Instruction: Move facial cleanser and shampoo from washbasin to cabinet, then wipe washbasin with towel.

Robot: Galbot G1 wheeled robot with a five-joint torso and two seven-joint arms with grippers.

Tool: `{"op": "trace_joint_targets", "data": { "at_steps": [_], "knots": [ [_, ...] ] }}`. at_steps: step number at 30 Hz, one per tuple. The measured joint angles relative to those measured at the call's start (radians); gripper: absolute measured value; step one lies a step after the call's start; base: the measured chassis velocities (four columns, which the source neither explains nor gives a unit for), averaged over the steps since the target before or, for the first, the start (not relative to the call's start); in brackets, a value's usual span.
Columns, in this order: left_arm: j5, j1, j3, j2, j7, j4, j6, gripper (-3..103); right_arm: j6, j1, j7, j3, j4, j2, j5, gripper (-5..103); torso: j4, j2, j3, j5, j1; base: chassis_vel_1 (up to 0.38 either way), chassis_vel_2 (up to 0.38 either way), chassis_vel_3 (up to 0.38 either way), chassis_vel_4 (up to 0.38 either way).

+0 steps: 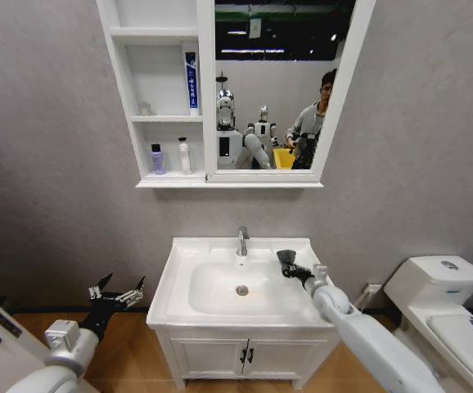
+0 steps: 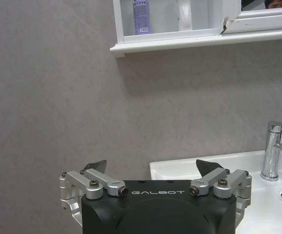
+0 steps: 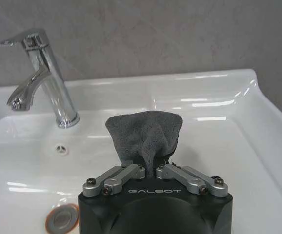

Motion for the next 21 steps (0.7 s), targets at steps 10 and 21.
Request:
{"op": "trace_joint_targets", "data": {
  "at_steps": [10, 21],
  "knots": [
    [0.0, 0.0, 0.0, 0.0, 0.0, 0.0, 0.0, 100, -0.088, 0.026, 0.12, -0.061, -0.054, 0.012, 0.095, 5, 0.0, 0.0, 0.0, 0.0001, 0.0, 0.0, 0.0, 0.0, 0.0],
    [0.0, 0.0, 0.0, 0.0, 0.0, 0.0, 0.0, 100, -0.127, 0.142, 0.159, -0.192, -0.229, 0.06, 0.046, 5, 0.0004, 0.0, 0.0, 0.0002, 0.0, 0.0, 0.0, 0.0, 0.0]
  ]
}}
